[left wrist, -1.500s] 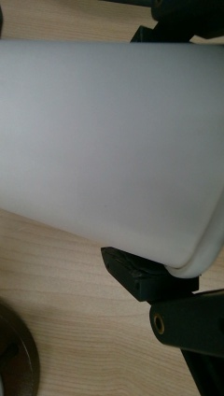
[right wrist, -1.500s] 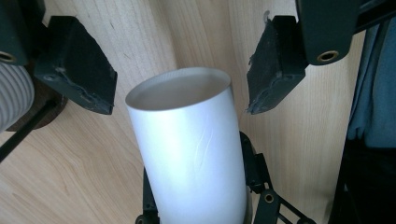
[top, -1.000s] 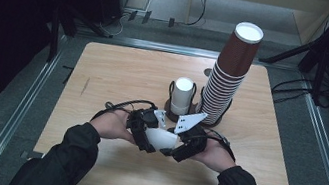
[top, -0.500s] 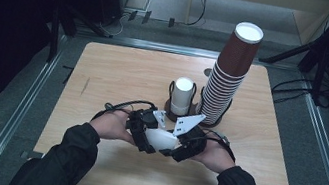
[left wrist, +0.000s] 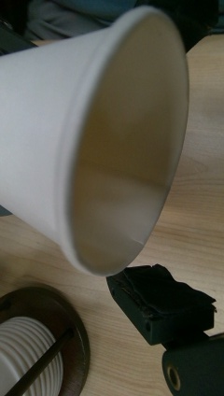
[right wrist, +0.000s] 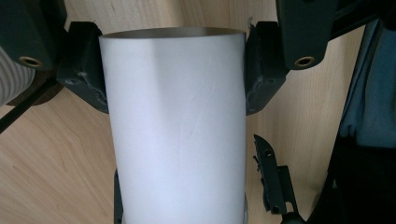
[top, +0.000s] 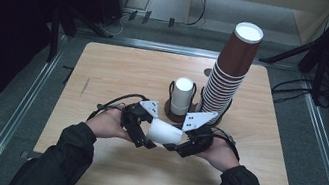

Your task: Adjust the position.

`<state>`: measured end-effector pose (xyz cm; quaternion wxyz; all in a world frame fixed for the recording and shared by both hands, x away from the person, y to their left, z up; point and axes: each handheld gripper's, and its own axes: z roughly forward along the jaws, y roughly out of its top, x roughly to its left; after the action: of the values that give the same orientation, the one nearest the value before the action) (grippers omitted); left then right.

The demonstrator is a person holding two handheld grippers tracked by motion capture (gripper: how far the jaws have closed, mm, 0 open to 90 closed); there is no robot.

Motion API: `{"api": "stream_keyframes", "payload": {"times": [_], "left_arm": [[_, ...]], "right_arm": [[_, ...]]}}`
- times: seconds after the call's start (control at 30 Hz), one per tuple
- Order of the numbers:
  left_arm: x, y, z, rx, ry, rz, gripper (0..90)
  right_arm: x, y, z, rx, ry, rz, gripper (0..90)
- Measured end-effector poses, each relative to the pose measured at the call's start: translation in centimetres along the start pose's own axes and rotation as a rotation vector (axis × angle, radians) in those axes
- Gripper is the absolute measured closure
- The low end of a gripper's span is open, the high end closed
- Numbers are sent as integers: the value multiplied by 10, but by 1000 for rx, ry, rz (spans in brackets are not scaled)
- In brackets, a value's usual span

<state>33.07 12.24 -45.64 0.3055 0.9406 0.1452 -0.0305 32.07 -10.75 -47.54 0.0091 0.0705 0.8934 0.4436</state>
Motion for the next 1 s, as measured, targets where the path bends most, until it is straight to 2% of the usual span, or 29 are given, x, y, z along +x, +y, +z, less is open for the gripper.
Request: {"api": "stream_keyframes", "payload": {"times": [0.23,0.5,0.63,0.73,0.83,1.0], "left_arm": [[1,-5,-9,-93,-23,-21,62],[-1,-3,-11,-164,-57,-30,62],[-1,-3,-11,-185,-78,-40,72],[-2,-2,-11,-190,-79,-34,74],[-2,-3,-12,-203,-87,-32,130],[-1,-3,-15,-227,-102,-34,155]], "right_arm": [[-2,0,-3,-22,3,12,343],[-2,0,-6,-64,25,21,342],[-1,1,-6,-83,43,21,342],[0,2,-5,-95,50,22,341],[0,2,-5,-103,60,20,342],[0,1,-6,-110,64,22,342]]}}
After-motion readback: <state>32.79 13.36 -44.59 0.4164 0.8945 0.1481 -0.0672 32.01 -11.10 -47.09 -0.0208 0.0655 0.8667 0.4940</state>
